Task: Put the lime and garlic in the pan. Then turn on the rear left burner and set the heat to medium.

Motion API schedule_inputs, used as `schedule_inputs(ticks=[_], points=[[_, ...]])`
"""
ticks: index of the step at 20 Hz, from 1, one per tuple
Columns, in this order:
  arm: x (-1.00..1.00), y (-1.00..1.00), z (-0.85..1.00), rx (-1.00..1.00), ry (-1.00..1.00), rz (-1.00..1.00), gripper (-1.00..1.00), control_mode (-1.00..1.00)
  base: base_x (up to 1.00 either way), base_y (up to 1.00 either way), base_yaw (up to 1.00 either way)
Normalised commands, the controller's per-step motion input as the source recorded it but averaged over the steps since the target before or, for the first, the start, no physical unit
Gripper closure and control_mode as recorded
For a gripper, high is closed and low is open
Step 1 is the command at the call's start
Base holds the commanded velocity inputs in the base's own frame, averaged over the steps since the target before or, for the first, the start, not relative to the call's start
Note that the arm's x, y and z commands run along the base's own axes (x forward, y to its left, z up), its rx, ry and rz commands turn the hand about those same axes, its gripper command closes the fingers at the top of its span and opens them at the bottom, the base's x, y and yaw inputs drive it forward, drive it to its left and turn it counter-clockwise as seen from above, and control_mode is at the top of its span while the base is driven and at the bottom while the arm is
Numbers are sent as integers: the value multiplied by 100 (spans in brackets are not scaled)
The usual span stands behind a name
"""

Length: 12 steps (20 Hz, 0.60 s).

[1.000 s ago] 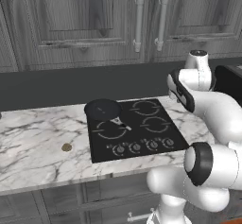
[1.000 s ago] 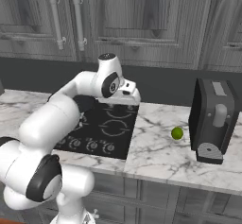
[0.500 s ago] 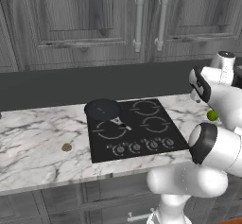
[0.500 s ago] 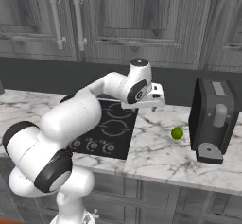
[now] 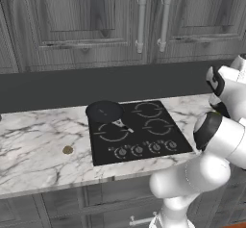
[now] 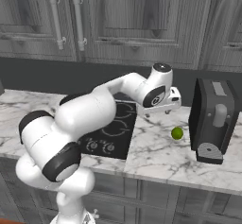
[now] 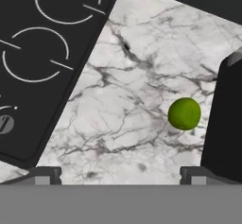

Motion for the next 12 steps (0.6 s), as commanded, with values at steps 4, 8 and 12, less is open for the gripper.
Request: schedule_inputs(ticks=[4,8,12], points=[[8,-5,-11,0,0,4,-100,-100,0,0,0],[3,0,-21,0,5,0,-100,-100,0,0,0],[8,0,0,-8,17,0,-100,-100,0,0,0]])
